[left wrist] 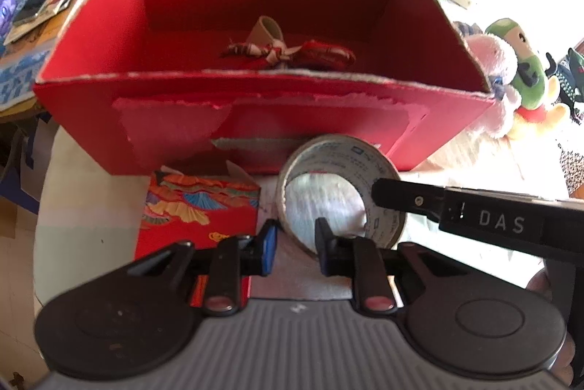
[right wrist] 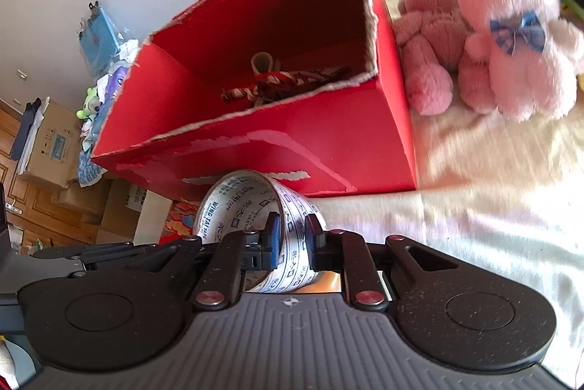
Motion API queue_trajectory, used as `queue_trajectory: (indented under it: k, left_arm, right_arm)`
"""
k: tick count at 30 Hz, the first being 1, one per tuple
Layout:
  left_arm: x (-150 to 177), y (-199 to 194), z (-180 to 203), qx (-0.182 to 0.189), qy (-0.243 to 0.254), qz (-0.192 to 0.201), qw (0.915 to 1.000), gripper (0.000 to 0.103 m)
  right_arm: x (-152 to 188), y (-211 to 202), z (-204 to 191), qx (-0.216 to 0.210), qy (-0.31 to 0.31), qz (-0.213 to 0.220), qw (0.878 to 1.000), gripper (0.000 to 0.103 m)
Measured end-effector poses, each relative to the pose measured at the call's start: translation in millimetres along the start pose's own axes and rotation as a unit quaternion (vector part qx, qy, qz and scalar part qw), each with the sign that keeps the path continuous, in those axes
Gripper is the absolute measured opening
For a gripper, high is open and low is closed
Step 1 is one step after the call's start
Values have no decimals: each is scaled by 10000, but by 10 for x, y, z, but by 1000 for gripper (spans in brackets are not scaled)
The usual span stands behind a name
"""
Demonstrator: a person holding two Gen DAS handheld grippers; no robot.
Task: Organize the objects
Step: 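Lift the tape roll and carry it over the red box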
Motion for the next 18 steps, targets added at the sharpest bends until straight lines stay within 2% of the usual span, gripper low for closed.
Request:
queue_trajectory:
  k: [12,18]
  left_arm:
    - [77,-380,188,-77,87,281,9995,21]
    - [131,-598,383,-66,288,419,9987,21]
  right_arm:
    - [13,-300,-41,-142,-235,183,9995,16]
    - [78,-542,2,-238,-287,342,9987,16]
Point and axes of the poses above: each gripper's, at about its wrist camera, not at the fingertips, and y roughly the way its jaws point, z to its right, x to its underside, the point moved 1 cm from there along y, roughly the way its jaws point, and after that the axes turned 5 degrees about -z, right-handed, at the moved point
